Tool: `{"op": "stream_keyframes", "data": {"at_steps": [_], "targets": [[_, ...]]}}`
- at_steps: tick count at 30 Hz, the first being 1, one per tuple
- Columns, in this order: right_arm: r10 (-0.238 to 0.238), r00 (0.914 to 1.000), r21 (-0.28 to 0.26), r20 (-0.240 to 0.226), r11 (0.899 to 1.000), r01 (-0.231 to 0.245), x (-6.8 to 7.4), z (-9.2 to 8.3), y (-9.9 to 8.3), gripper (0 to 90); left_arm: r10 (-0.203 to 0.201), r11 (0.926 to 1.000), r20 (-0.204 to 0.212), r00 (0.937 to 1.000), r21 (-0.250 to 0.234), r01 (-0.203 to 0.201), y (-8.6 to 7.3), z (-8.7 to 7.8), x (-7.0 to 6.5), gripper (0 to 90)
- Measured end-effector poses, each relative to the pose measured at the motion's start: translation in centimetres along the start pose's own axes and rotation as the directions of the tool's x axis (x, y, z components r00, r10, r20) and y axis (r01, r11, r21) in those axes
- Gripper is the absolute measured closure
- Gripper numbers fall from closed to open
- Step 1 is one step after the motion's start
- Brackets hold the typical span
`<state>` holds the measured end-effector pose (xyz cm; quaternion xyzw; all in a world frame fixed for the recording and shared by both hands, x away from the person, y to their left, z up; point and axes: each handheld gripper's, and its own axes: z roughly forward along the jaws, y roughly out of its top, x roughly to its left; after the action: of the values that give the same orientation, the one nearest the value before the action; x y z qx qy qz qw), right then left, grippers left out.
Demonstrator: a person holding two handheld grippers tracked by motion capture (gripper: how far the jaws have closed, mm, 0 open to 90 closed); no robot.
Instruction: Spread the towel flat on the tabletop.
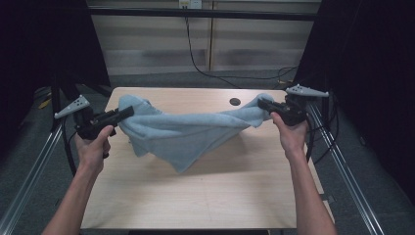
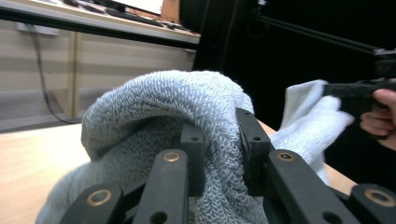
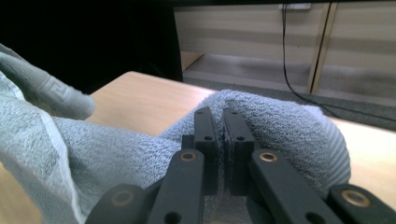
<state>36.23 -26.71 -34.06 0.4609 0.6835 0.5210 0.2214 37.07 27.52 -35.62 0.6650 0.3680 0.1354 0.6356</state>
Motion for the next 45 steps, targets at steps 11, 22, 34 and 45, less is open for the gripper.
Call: {"op": "stream_keyframes", "data": {"at_steps": [11,22,34,45], "targets": [[-0.037,0.9987,-0.038,0.036,0.999,0.038,-0.6,0.3,3.4,86.3,0.056,0.9974,-0.016,0.9983,-0.044,-0.057,2.1,1.2,-0.4,76.0],[-0.053,0.9986,0.141,-0.001,0.989,0.053,1.2,-2.7,-7.1,86.3,0.021,0.9915,0.043,0.9989,0.127,-0.026,-6.8,-0.8,-1.5,75.5],[-0.029,0.999,0.266,0.036,0.964,0.018,4.2,-8.4,-13.0,78.6,0.017,0.9626,0.146,0.9891,0.265,-0.056,-12.7,-4.0,-5.0,71.7],[0.024,0.9961,0.229,0.085,0.973,-0.043,0.4,-7.9,-14.1,60.5,0.025,0.9735,0.142,0.9896,0.222,-0.057,-10.7,-3.3,-4.6,58.2]]}}
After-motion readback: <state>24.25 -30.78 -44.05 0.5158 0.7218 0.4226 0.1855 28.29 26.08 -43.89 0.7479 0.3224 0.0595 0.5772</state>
